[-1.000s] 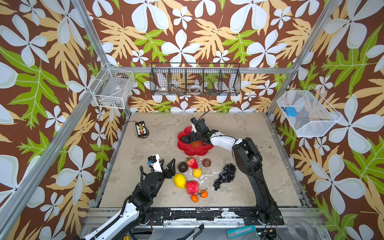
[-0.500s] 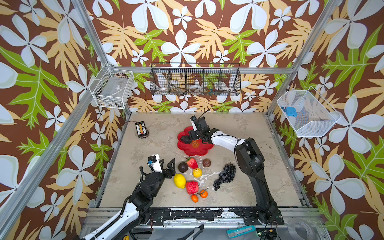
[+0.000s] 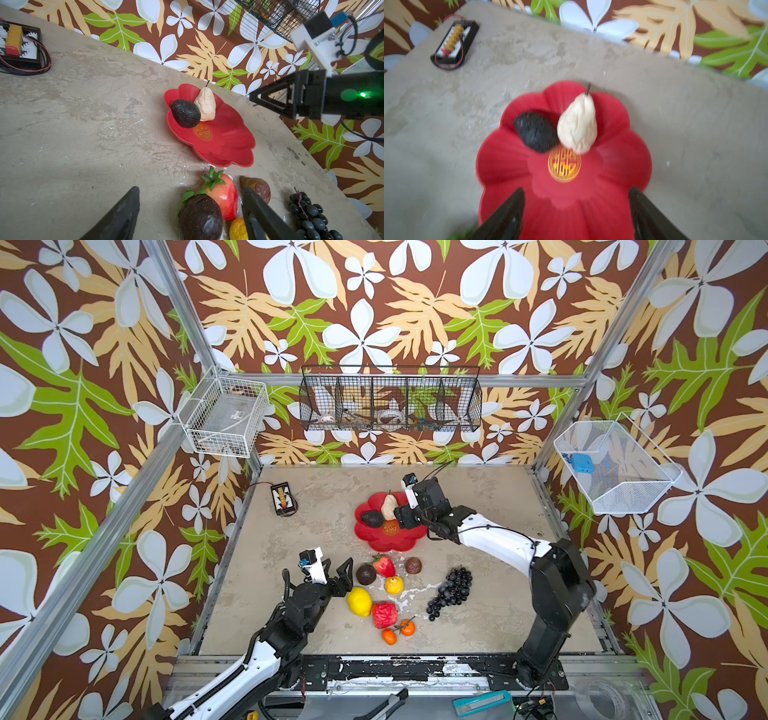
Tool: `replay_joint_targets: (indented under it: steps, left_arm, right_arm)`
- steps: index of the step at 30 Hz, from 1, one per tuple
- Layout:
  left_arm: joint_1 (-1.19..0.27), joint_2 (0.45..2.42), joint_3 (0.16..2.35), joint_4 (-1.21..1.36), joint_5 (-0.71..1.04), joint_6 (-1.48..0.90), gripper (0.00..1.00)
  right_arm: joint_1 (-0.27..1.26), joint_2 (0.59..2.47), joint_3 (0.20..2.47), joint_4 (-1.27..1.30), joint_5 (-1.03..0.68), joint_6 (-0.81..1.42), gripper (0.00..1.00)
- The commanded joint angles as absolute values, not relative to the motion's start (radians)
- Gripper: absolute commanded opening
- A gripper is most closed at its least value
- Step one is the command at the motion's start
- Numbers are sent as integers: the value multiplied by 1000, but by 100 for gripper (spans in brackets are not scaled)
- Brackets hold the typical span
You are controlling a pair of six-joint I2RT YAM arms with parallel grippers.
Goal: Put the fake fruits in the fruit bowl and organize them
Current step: 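Release the pear and move the right gripper to the small yellow fruit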
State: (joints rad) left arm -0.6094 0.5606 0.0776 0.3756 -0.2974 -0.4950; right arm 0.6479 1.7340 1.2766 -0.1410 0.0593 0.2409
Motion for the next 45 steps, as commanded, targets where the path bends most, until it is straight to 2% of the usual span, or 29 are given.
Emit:
replay_joint_targets:
  steps: [1,10,20,29,37,40,45]
  left_arm:
    - [-607,542,73,408,-291,-502,78]
    - [-607,550,69,417,-289,-507,78]
    - [-607,531,72,395,-297,-505,78]
    - [-607,508,71,380,-308,-506,78]
    - [-607,510,71,380,-308,-506,78]
    - [-607,509,72,379,-310,-505,78]
    - [-607,510,71,379,-310,-503,79]
  right_arm:
    - [675,1635,1160,-160,75,321,77]
    - [767,1529,950,-177,81,500,75]
    - [847,1592,916,-156,141,559,76]
    - [954,1542,886,-163,160,586,73]
    - [1035,1576,939,-182,184,594,62]
    - [1036,1630,981,-212,196,590,48]
    - [1045,1661,1012,-215,199,580,33]
